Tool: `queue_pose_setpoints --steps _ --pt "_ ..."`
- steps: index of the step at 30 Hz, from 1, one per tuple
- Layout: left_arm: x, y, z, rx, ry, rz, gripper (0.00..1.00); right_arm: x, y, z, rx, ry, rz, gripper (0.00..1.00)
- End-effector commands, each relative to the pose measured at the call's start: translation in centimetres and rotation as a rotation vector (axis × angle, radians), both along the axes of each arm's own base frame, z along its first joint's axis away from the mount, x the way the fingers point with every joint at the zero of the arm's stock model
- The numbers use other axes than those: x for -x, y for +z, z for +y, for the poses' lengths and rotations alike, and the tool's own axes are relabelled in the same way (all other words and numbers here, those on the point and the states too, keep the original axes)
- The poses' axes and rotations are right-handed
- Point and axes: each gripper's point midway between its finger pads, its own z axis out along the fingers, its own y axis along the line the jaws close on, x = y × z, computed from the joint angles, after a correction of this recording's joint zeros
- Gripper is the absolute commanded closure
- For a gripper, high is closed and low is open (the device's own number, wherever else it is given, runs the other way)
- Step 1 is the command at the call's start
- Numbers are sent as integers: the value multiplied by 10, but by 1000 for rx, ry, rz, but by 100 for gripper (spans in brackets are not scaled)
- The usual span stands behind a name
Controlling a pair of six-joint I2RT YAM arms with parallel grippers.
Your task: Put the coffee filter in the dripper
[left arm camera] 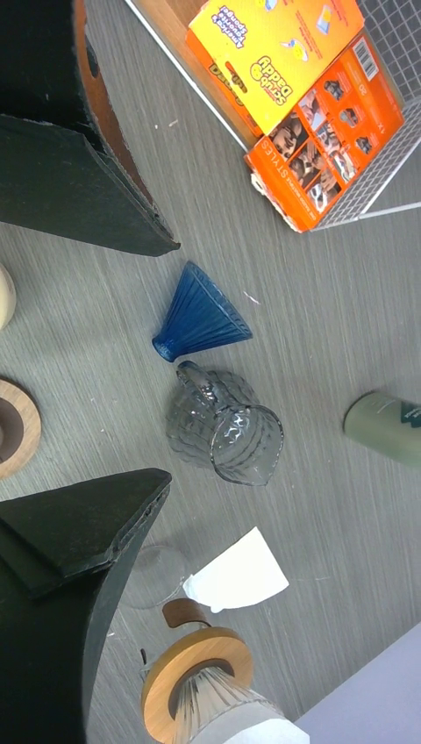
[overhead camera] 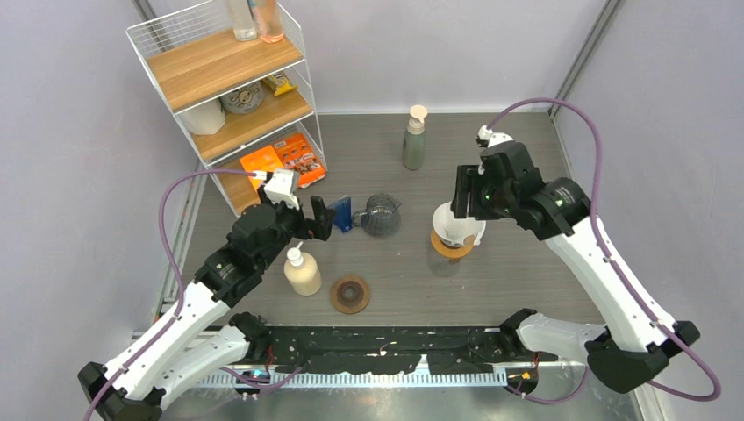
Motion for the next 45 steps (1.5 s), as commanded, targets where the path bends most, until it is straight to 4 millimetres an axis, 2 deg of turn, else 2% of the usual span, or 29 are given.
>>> queue_pose_setpoints --steps 1,3,5,9,13,19,22,24,27,36,39,45 --pt "0 17 2 46 7 -51 0 -7 46 -28 7 -104 -182 19" --pt "1 20 1 53 2 -54 0 -10 57 -38 3 -156 -253 0" --pt "2 21 1 59 2 -49 1 -15 66 -48 -14 -223 -322 4" --pt "4 20 1 65 3 -30 0 -23 77 -59 -74 -297 -421 5" --pt "5 16 1 70 8 -1 0 -32 74 -76 -99 -360 -462 4" --pt "4 7 -2 55 13 61 0 -47 52 -102 -97 -426 -441 5" --pt "4 -1 -14 41 -44 93 0 -52 28 -112 -98 -443 -388 5" --pt "4 -4 -23 19 -91 105 0 -54 12 -113 -98 -426 -351 5" --pt "-6 -8 -23 10 -47 135 1 -52 -11 -113 -83 -410 -306 5" --pt "-34 -27 -35 -18 23 239 1 -47 -34 -117 -76 -419 -319 5" --pt "-29 -38 -43 -19 -15 300 0 -45 -40 -124 -61 -463 -327 5" --pt "-2 -55 -59 42 -113 413 0 -45 -46 -131 -44 -502 -330 5"
